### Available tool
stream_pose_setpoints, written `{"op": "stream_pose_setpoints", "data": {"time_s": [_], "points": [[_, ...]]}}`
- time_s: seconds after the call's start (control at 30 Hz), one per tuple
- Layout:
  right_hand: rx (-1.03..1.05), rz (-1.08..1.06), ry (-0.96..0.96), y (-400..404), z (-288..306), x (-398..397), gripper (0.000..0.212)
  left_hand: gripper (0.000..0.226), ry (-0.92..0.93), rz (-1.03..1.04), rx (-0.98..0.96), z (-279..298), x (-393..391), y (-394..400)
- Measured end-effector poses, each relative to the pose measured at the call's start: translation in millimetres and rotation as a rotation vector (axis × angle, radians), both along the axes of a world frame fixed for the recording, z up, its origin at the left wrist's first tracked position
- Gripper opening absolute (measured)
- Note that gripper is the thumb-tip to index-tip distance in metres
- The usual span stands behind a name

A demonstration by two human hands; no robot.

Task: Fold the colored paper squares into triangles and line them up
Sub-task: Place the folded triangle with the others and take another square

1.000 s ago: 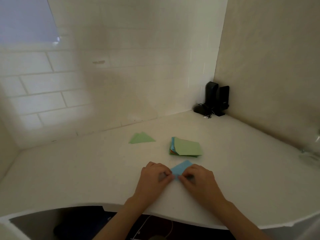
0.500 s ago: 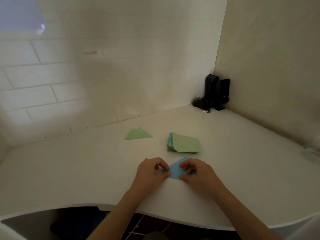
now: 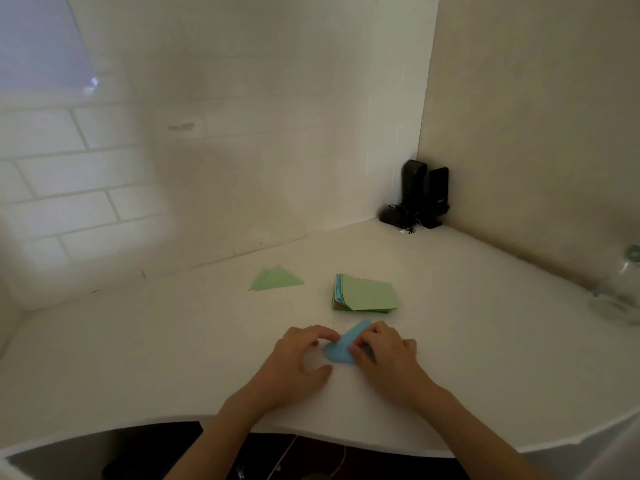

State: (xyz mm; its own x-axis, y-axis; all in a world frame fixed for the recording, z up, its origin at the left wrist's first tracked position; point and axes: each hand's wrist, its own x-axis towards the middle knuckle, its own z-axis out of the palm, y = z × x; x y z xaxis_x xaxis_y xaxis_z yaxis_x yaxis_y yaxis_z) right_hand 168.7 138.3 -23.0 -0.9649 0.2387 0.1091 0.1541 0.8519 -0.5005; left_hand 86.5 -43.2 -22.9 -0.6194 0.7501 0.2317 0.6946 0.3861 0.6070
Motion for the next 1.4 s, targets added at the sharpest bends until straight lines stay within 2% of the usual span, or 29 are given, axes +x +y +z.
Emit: {"op": "stream_pose_setpoints", "data": {"time_s": [0.1, 0.17, 0.23, 0.33, 0.5, 0.63, 0.9, 1.1, 1.2, 1.3, 1.4], "points": [[-0.055, 0.084, -0.060, 9, 9, 1, 0.018, 0.039, 0.147, 0.007, 0.051, -10, 2, 3], [-0.045, 0.128, -0.090, 15, 10, 0, 0.018, 0.028, 0.316, -0.019, 0.023, -14, 0, 8], [-0.040, 0.151, -0.078, 18, 9, 1, 0.015, 0.018, 0.380, -0.041, 0.040, -17, -2, 11], [-0.033, 0.160, 0.012, 18, 3, 8, 0.006, 0.013, 0.366, -0.005, 0.091, -21, -3, 15], [-0.070, 0.192, 0.245, 25, -10, 21, 0.026, 0.017, 0.394, 0.038, 0.041, -19, 2, 19], [0.003, 0.236, 0.225, 29, -12, 26, 0.039, 0.024, 0.265, 0.070, 0.087, -16, 6, 21], [-0.024, 0.141, 0.340, 24, -19, 18, 0.034, 0.037, 0.158, 0.138, 0.102, -15, 8, 29], [-0.068, 0.043, 0.326, 24, -19, 16, 0.030, 0.021, 0.033, 0.290, 0.095, -14, 6, 35], [-0.060, 0.000, 0.319, 25, -21, 13, 0.019, 0.027, 0.052, 0.341, 0.049, -14, 8, 39], [-0.043, -0.027, 0.331, 21, -22, 10, 0.023, 0.036, 0.095, 0.383, 0.010, -14, 11, 43], [-0.064, -0.045, 0.341, 21, -20, 9, 0.026, 0.036, 0.107, 0.385, -0.020, -13, 12, 45]]}}
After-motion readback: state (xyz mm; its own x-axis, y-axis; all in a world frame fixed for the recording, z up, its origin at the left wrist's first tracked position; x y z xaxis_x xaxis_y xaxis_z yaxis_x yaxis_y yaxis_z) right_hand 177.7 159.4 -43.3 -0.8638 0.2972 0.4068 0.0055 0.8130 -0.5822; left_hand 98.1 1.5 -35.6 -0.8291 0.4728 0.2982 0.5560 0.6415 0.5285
